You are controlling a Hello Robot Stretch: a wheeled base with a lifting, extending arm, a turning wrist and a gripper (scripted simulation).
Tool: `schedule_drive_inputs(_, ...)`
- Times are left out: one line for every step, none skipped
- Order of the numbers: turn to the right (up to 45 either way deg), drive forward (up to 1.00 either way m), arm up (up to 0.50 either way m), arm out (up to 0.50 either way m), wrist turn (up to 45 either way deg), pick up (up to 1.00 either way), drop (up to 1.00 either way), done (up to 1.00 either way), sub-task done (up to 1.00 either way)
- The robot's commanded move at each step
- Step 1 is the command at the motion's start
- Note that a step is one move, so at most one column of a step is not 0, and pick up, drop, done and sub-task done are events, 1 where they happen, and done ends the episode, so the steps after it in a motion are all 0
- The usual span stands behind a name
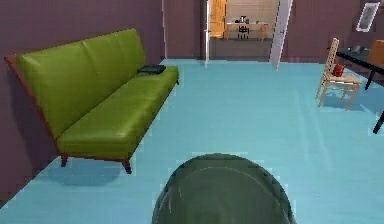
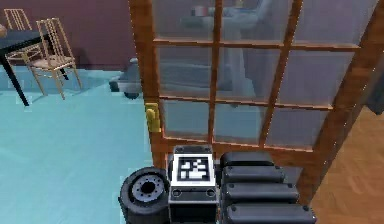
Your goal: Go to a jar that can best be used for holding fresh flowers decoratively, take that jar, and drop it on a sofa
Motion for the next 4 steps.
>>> schedule_drive_inputs(0.0,1.00,0.00,0.00,0.0,0.00,0.00,0.00,0.00)
schedule_drive_inputs(0.0,1.00,0.00,0.00,0.0,0.00,0.00,0.00,0.00)
schedule_drive_inputs(6.0,0.00,0.00,0.00,0.0,0.00,0.00,0.00,0.00)
schedule_drive_inputs(0.0,0.60,0.00,0.00,0.0,0.00,0.00,0.00,0.00)
